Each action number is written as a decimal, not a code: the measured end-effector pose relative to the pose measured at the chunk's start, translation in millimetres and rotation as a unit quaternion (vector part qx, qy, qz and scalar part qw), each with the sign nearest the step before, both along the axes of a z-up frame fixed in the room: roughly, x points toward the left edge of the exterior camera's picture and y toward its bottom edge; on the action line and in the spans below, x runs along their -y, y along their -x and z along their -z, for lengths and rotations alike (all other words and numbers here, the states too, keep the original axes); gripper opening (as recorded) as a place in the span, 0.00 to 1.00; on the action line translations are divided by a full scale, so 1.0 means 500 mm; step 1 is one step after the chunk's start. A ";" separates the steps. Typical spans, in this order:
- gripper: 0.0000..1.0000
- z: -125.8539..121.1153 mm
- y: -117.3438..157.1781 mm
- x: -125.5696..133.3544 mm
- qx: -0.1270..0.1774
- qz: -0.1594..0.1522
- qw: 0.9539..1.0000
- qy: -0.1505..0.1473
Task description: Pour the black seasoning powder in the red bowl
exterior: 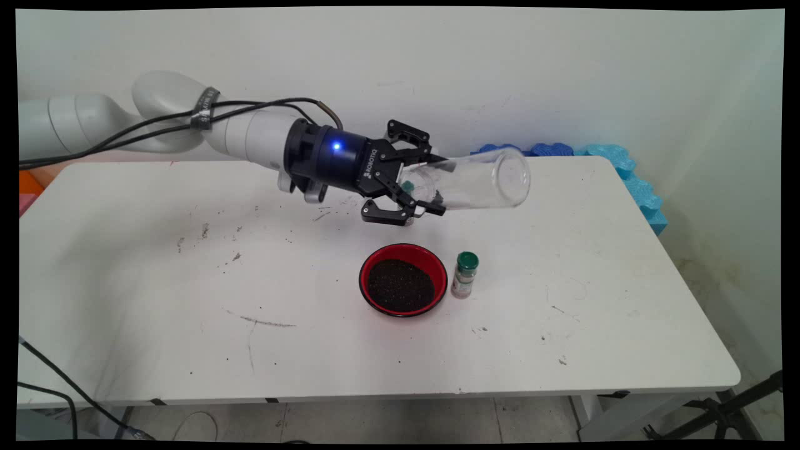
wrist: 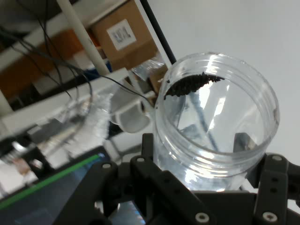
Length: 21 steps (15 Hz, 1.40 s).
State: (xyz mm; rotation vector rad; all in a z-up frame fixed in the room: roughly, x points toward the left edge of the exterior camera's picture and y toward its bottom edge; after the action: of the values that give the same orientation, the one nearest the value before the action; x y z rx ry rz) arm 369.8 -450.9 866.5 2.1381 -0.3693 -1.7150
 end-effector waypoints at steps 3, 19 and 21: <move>0.00 -0.015 -0.011 -0.002 0.027 0.022 0.997 0.070; 0.00 -0.123 -0.065 0.005 0.144 0.146 0.883 0.422; 0.00 -0.140 -0.071 0.007 0.156 0.160 0.857 0.465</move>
State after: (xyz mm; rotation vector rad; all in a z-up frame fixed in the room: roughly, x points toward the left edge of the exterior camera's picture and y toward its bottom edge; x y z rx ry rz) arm 405.5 -454.4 936.7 1.6163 -1.3855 -0.9449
